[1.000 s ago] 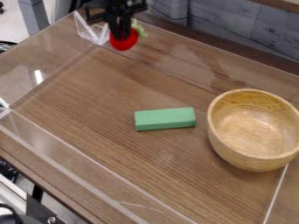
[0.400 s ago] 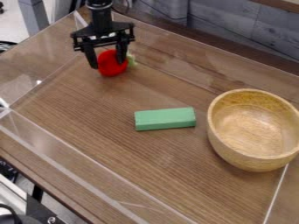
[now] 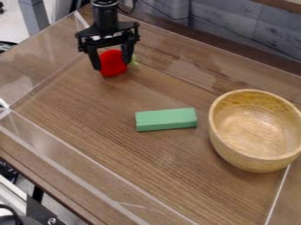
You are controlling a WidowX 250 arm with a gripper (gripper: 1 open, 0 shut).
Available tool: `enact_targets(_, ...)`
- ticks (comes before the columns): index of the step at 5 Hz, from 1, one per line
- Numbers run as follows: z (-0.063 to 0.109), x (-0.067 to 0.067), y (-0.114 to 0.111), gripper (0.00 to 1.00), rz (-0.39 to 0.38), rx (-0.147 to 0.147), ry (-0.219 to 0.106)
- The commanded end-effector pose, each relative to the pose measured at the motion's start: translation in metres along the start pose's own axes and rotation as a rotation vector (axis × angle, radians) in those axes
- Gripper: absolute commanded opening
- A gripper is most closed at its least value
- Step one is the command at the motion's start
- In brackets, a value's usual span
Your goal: Move the red fruit to the left
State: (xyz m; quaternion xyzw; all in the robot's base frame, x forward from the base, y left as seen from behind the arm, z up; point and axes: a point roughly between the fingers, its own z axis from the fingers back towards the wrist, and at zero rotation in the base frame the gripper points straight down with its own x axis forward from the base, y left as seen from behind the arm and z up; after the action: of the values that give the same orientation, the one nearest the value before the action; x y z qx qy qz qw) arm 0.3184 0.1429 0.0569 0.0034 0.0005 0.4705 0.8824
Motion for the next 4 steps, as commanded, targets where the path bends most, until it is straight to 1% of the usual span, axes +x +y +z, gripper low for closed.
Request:
enact_targets(1, 0.0348, 0.0164, 0.0029, 1.0, -0.004, -0.054, -0.088)
enact_targets(3, 0.0296, 0.0222, 0.0055, 1.0, -0.051, -0.049, -0.086)
enact_targets(4, 0.0303, 0.0202, 0.0022, 1.0, -0.013, -0.043, -0.088)
